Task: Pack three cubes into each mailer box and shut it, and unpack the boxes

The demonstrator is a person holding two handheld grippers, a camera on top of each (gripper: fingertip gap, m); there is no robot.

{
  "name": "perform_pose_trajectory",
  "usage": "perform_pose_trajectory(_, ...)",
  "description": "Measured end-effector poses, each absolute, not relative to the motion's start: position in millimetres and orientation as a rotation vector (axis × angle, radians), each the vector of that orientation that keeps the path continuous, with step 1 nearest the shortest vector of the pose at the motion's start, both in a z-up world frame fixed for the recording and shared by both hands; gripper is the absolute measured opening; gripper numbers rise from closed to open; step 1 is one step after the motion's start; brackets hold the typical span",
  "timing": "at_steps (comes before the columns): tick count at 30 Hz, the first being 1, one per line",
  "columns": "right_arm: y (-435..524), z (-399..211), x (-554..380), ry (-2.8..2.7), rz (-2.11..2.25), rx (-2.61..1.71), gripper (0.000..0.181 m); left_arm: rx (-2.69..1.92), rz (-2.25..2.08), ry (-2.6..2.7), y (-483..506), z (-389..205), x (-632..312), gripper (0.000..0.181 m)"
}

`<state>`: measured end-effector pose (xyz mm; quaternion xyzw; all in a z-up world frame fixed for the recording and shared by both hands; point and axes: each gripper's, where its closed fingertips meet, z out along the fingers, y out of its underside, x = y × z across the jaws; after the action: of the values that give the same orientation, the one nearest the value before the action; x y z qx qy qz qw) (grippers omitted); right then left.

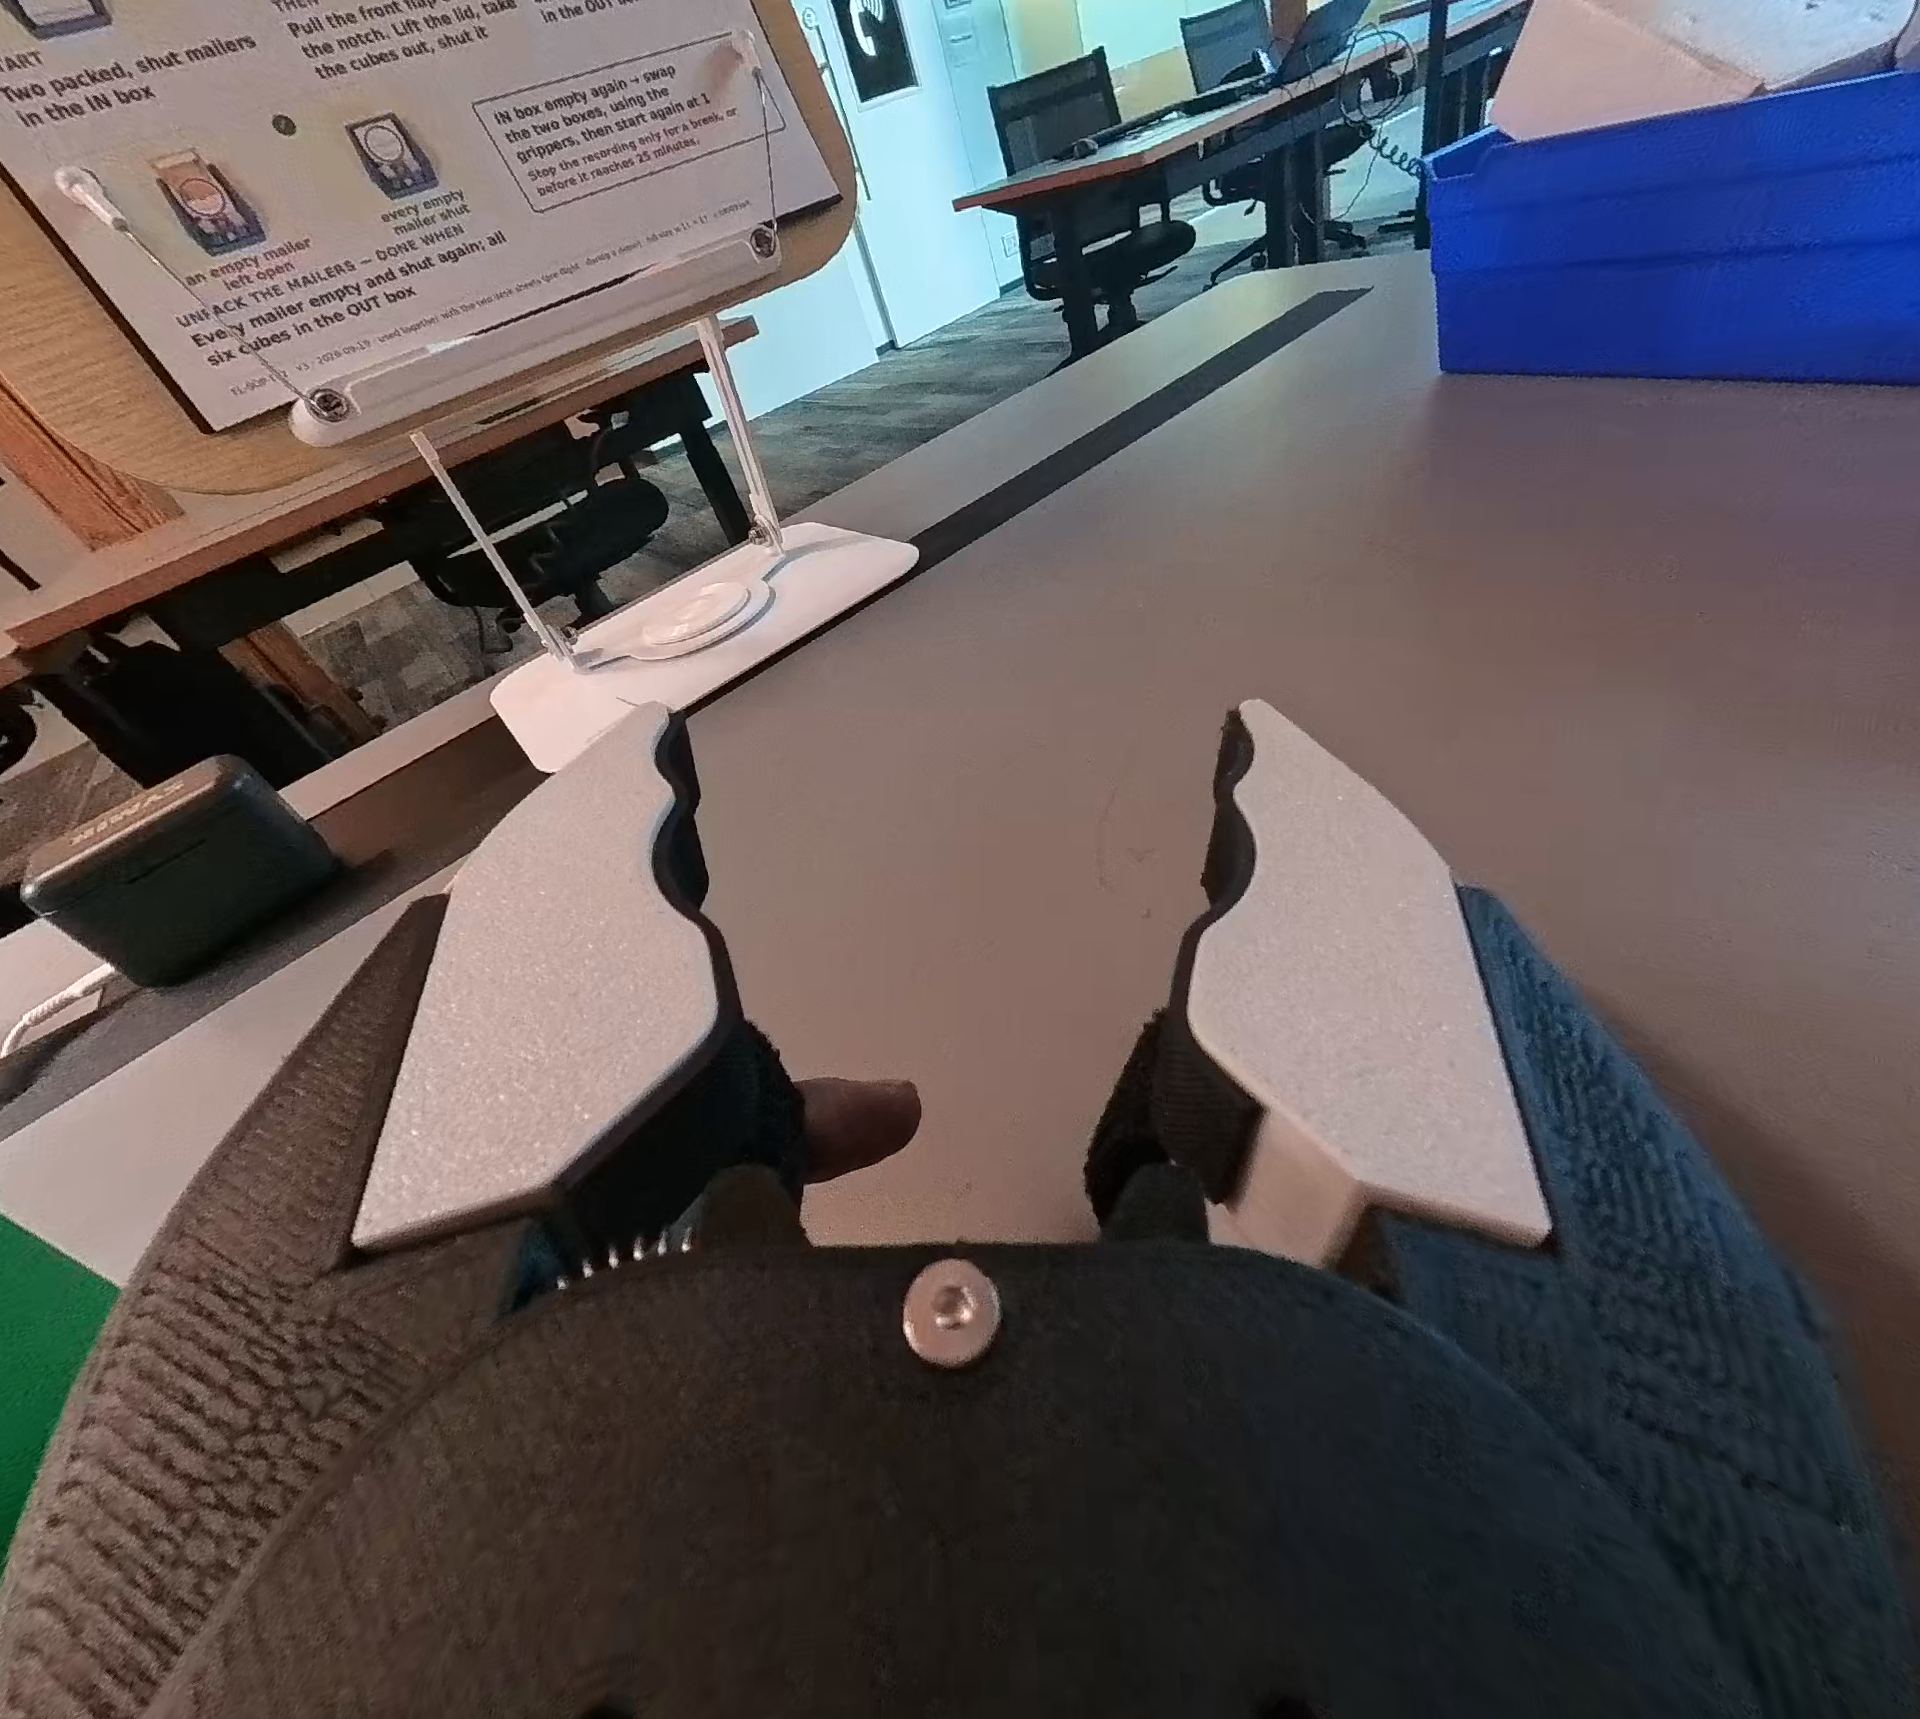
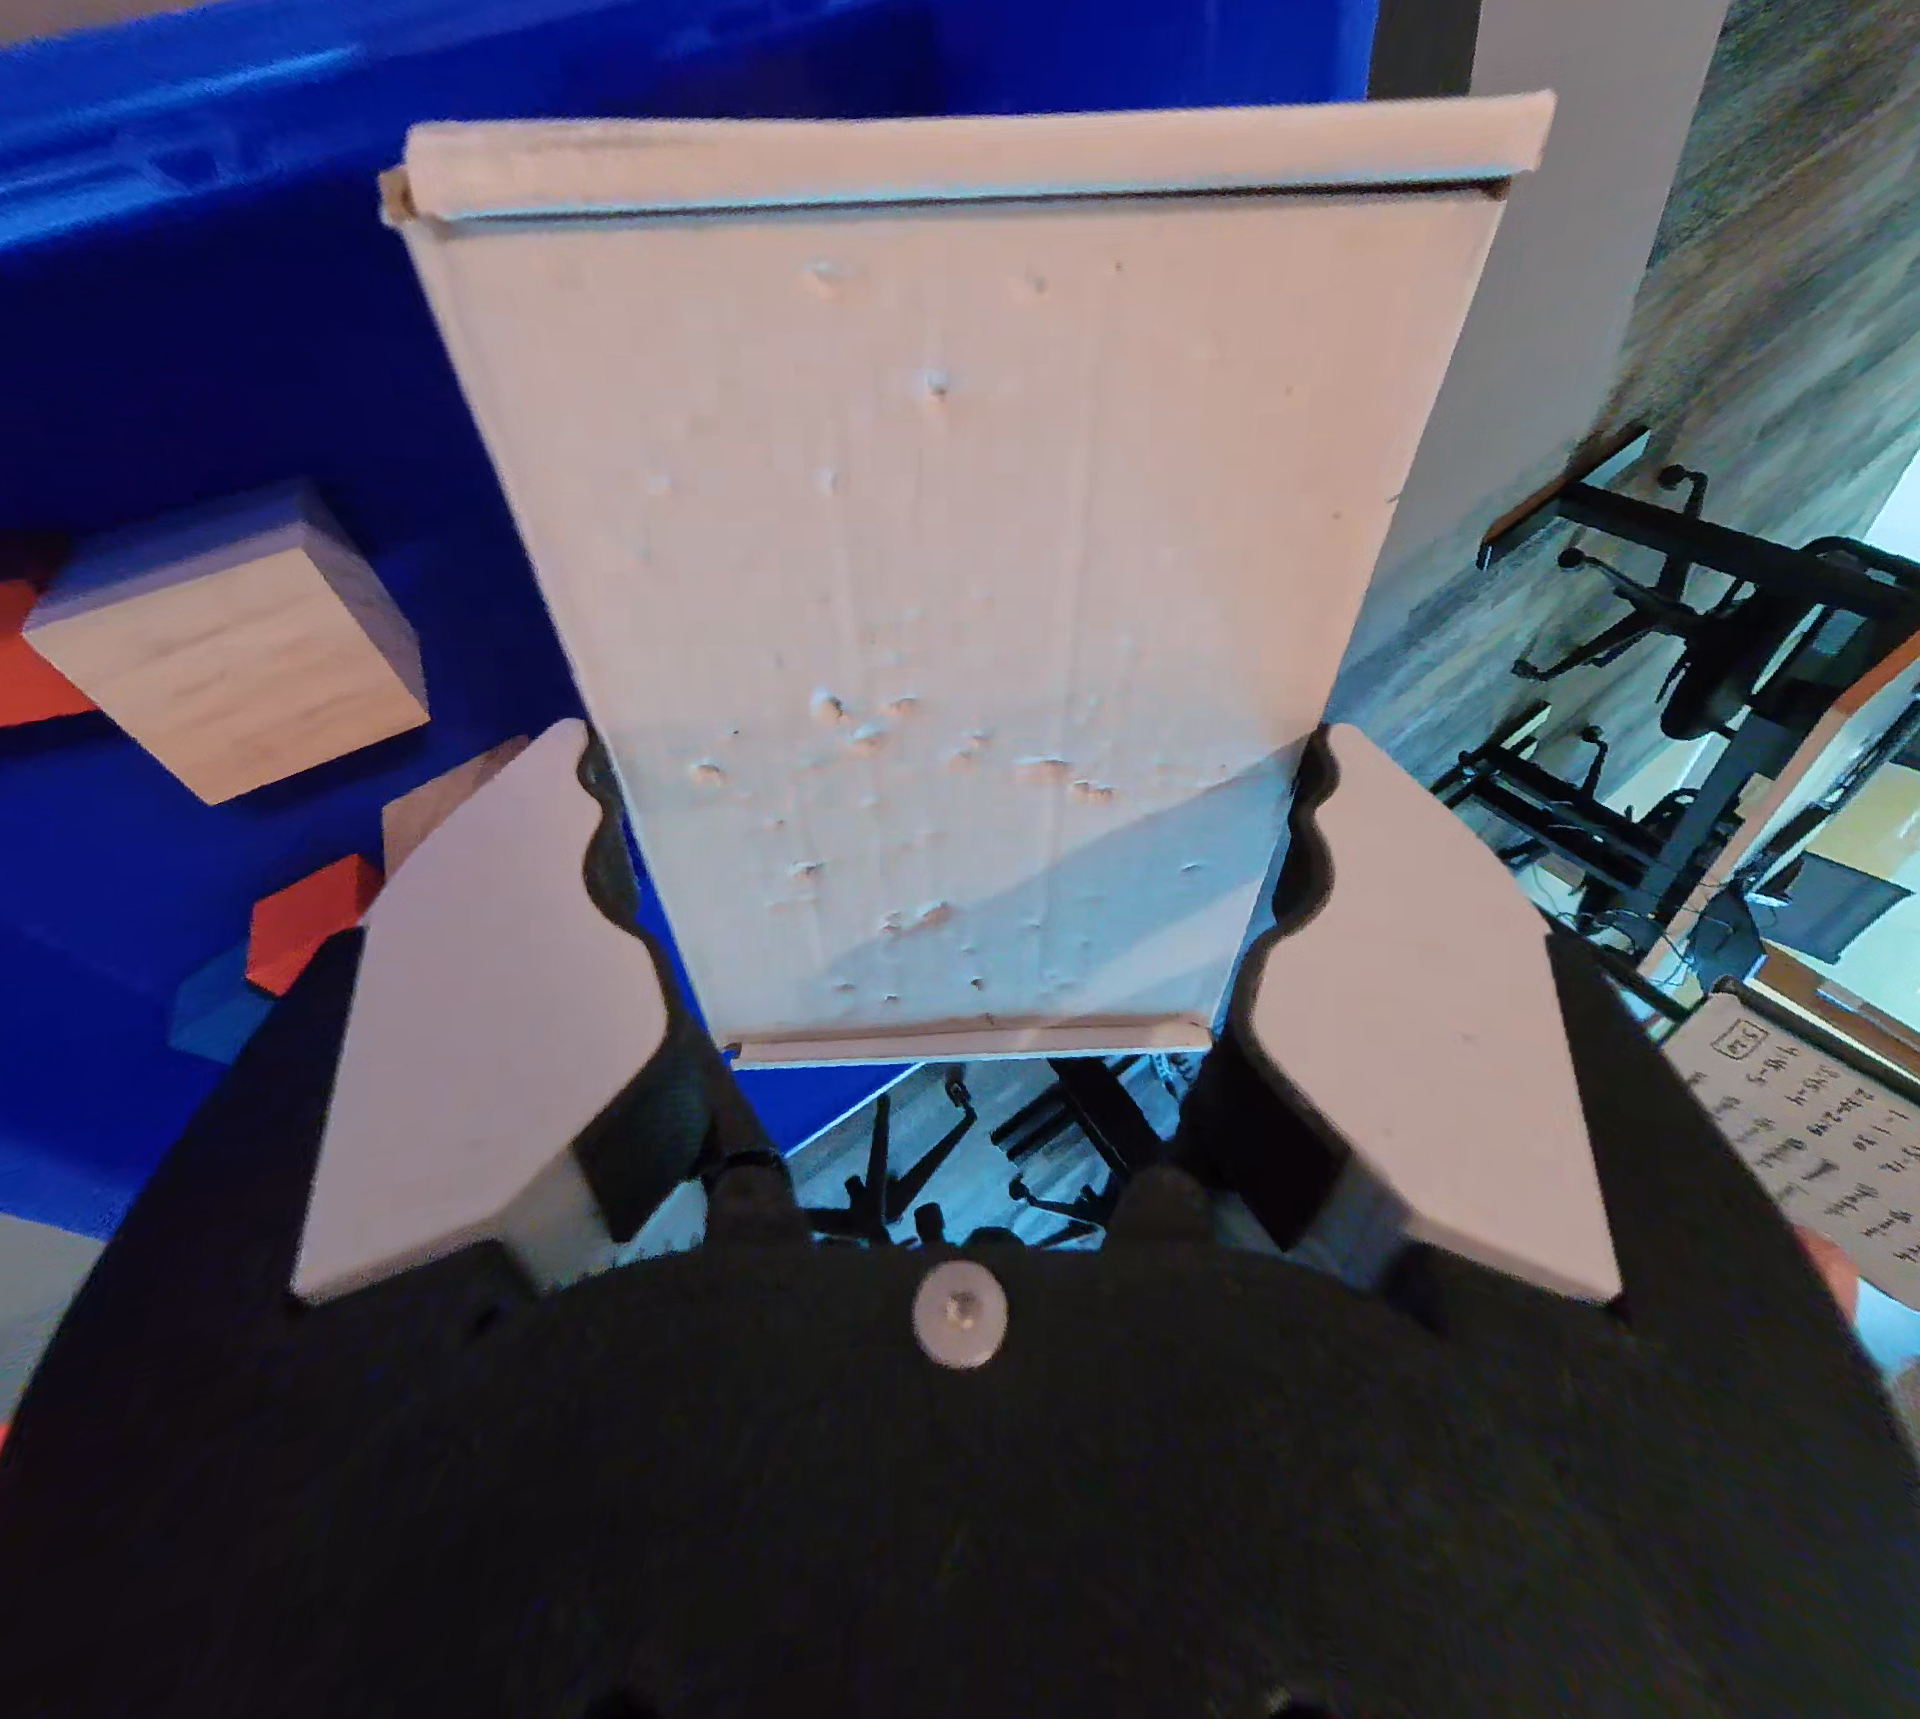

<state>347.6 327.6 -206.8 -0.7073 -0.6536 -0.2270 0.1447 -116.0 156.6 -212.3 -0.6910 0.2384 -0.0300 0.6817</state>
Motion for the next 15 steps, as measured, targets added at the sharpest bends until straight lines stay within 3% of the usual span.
perform_pose_trajectory(15, 336, -217, 359, -1.944, -0.808, -2.020, 0.102, -1.553, -0.063, 0.541, 157, -213, -116, 0.095)
